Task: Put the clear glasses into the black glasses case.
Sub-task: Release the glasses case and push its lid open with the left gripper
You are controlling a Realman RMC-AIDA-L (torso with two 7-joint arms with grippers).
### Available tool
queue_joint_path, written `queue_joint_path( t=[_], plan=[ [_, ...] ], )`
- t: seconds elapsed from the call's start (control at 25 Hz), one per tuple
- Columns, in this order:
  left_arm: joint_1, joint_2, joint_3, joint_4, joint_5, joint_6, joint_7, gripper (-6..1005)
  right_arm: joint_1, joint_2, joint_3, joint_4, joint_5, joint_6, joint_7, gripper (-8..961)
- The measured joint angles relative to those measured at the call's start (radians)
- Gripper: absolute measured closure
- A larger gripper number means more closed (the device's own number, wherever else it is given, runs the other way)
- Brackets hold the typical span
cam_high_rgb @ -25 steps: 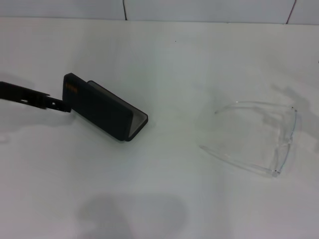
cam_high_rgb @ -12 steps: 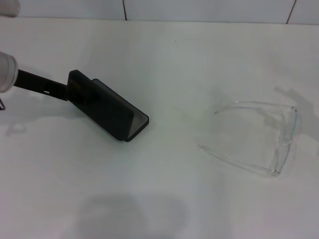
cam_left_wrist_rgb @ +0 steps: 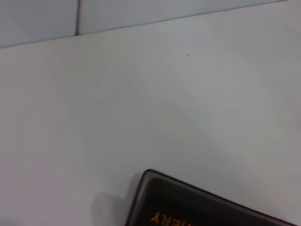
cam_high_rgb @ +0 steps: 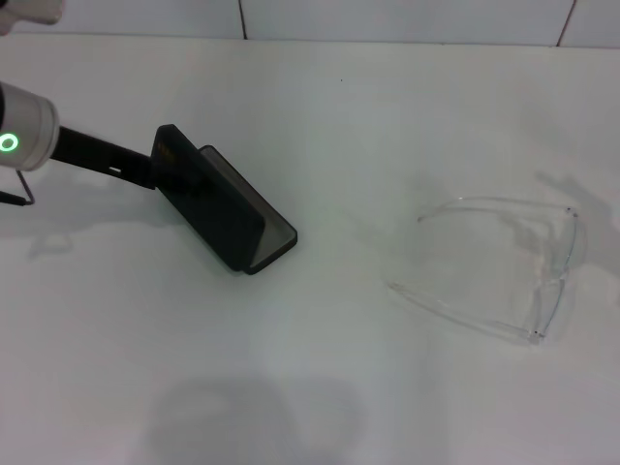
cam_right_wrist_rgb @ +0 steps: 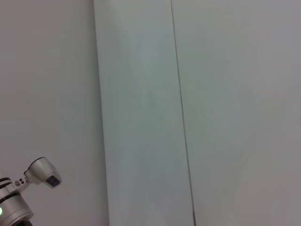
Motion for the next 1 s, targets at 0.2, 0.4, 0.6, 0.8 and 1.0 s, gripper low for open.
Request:
queue_joint_path(
  t=[0.2, 0.4, 0.6, 0.8, 1.0],
  plan=[
    [-0.016, -0.013, 0.0, -0.001, -0.004, 0.007, 0.022, 186, -0.005, 0.002, 0.0, 0.0, 0.0, 0.0, 0.0, 97],
    [-0.032, -0.025, 0.013, -0.001, -0.022, 0.029, 0.046, 186, -0.009, 0.001, 0.0, 0.0, 0.0, 0.0, 0.0, 97],
    [-0.033, -0.023, 0.062, 0.002, -0.055, 0.035, 0.052, 185, -0.01, 0.002, 0.001, 0.0, 0.0, -0.001, 0.0, 97],
    [-0.036, -0.023, 0.116, 0.005, -0.057, 0.047, 0.074, 185, -0.012, 0.002, 0.002, 0.0, 0.0, -0.002, -0.003, 97],
    [-0.046, -0.029, 0.165, 0.012, -0.06, 0.073, 0.1, 185, -0.013, 0.003, 0.002, 0.0, 0.0, -0.003, -0.009, 97]
  ],
)
